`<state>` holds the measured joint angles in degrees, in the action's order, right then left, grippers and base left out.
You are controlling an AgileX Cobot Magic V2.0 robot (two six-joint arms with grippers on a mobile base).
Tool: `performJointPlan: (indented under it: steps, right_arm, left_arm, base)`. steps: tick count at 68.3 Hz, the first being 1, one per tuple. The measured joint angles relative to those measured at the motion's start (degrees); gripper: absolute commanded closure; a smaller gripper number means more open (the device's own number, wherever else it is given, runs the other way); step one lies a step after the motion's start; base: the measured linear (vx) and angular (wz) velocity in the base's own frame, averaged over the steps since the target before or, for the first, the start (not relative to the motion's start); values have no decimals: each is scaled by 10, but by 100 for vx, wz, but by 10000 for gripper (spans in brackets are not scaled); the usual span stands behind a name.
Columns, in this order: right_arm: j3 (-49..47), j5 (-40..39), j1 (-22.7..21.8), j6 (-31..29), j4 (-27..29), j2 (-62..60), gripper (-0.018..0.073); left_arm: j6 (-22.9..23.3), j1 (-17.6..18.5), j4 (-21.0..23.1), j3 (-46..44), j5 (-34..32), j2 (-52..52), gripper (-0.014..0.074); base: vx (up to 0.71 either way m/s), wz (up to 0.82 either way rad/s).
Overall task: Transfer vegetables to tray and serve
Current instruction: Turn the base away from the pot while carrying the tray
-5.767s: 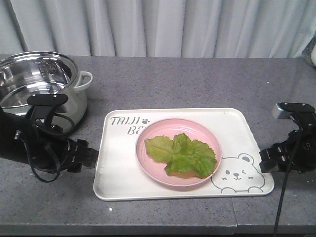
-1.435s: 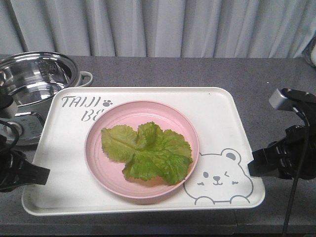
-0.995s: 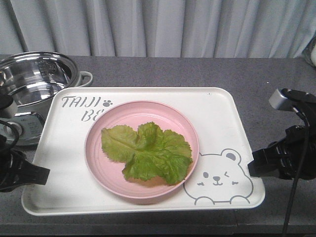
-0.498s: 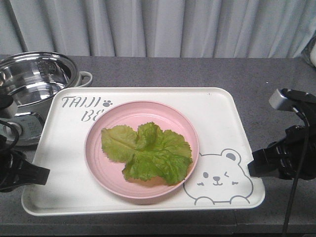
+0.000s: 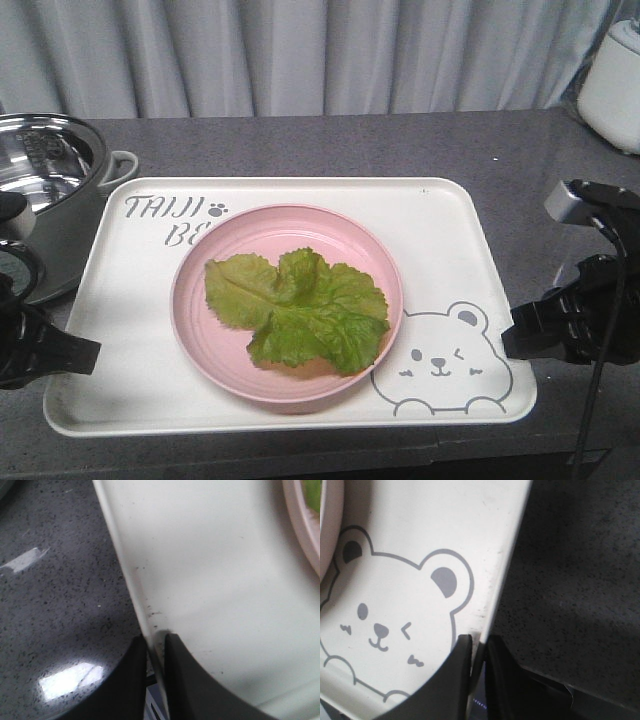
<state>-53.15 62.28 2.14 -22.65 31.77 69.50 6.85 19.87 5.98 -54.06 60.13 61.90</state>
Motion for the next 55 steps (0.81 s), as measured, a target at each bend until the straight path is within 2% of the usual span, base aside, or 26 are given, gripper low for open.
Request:
performJointPlan:
  steps: [55]
  right_arm:
    - [0,0,0,0,0,0,561]
  left_arm:
    - [0,0,0,0,0,0,603]
  base:
    - [1,-33]
